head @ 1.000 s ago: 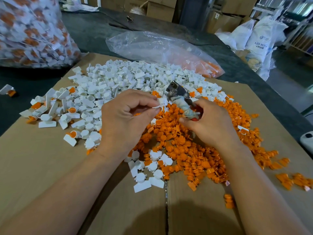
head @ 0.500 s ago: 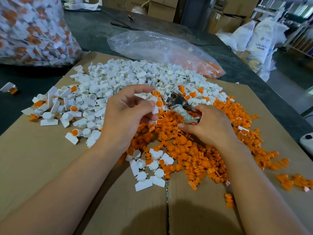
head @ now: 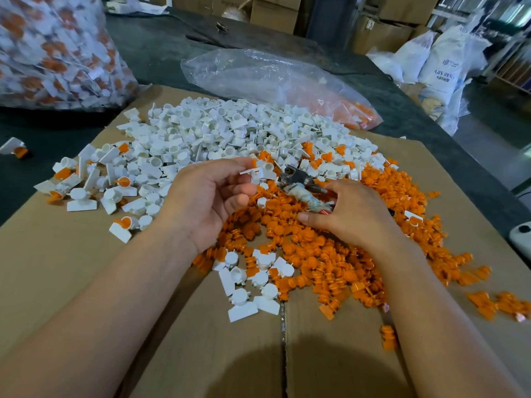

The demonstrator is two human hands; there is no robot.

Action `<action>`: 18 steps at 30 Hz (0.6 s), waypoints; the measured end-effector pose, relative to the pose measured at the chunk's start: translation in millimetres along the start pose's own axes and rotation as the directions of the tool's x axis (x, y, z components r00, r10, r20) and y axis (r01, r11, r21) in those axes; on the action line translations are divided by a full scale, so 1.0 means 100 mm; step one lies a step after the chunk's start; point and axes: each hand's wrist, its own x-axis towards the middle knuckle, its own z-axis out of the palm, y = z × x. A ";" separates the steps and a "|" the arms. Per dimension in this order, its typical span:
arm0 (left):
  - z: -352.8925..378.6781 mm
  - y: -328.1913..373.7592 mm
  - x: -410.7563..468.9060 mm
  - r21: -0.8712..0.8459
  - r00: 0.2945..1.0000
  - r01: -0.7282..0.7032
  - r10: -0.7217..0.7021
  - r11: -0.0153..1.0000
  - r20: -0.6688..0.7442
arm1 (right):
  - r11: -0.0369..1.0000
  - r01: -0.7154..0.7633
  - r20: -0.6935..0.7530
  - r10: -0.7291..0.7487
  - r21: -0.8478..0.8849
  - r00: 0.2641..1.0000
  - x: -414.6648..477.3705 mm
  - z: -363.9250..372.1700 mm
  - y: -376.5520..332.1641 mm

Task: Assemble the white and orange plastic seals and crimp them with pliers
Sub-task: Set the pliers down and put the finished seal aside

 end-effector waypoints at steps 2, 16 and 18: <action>0.00 0.01 0.00 -0.014 1.000 0.015 -0.015 1.000 -0.010 | 1.000 0.006 0.003 -0.006 0.000 1.000 -0.01 0.00 -0.01; 0.00 0.01 0.02 -0.022 0.999 0.028 -0.029 0.999 -0.039 | 1.000 0.016 0.012 -0.016 -0.009 1.000 -0.01 -0.01 -0.03; 0.00 0.01 0.02 -0.017 0.999 0.030 -0.030 0.999 -0.034 | 1.000 0.016 0.012 -0.016 -0.006 1.000 -0.01 -0.01 -0.02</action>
